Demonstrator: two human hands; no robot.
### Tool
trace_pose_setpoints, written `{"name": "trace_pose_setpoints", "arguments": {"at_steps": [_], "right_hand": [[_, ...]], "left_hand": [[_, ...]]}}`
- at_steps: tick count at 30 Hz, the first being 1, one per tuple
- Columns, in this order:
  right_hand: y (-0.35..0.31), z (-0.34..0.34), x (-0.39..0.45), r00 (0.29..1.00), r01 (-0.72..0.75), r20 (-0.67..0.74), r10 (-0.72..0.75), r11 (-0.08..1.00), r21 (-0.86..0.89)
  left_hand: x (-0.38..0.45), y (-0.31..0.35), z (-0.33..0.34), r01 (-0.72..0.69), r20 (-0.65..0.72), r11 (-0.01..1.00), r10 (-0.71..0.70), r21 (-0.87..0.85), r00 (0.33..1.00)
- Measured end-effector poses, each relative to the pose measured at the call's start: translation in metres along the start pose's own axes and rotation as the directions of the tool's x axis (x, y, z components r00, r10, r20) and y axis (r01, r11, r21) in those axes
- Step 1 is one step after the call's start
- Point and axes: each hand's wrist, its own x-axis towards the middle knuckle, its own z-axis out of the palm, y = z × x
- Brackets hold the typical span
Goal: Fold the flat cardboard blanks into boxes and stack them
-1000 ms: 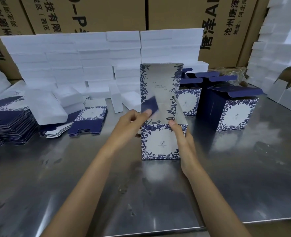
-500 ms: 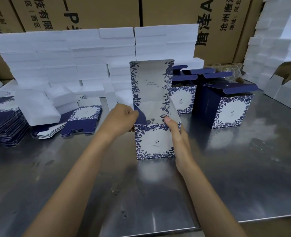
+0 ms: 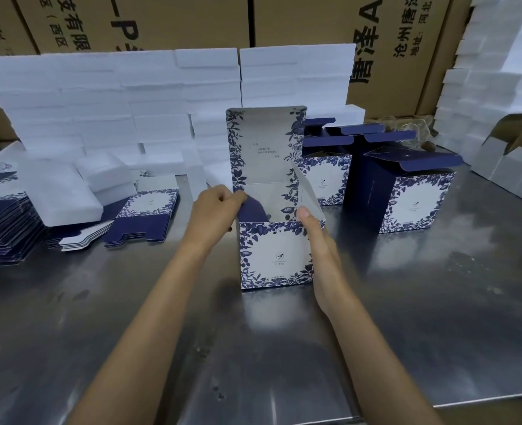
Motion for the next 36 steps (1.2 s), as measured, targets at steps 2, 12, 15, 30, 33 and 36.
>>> {"name": "trace_pose_setpoints", "arguments": {"at_steps": [2,12,15,30,33,36], "right_hand": [[-0.001,0.002,0.001,0.999,-0.019,0.042,0.016,0.996,0.082],[-0.014,-0.011,0.009,0.997,-0.069,0.048,0.069,0.998,0.007],[-0.041,-0.022,0.015,0.999,0.005,0.047,0.008,0.961,-0.275],[-0.078,-0.021,0.039,0.954,0.171,0.296,0.045,0.730,-0.662],[-0.082,-0.020,0.042,0.951,0.145,0.296,0.087,0.721,-0.678],[-0.083,-0.016,0.048,0.969,0.145,0.245,0.027,0.741,-0.655]], "left_hand": [[-0.001,-0.005,0.006,-0.019,-0.082,0.989,0.007,-0.144,0.997],[-0.010,-0.027,0.012,0.024,0.026,0.786,-0.011,-0.617,1.000],[-0.009,-0.028,0.011,0.027,0.022,0.777,-0.017,-0.629,1.000],[-0.007,-0.032,0.007,0.022,0.044,0.763,0.009,-0.646,0.999],[-0.006,-0.033,0.006,0.023,0.040,0.761,0.003,-0.649,0.999],[-0.006,-0.033,0.007,0.017,0.030,0.764,0.002,-0.645,1.000]]}}
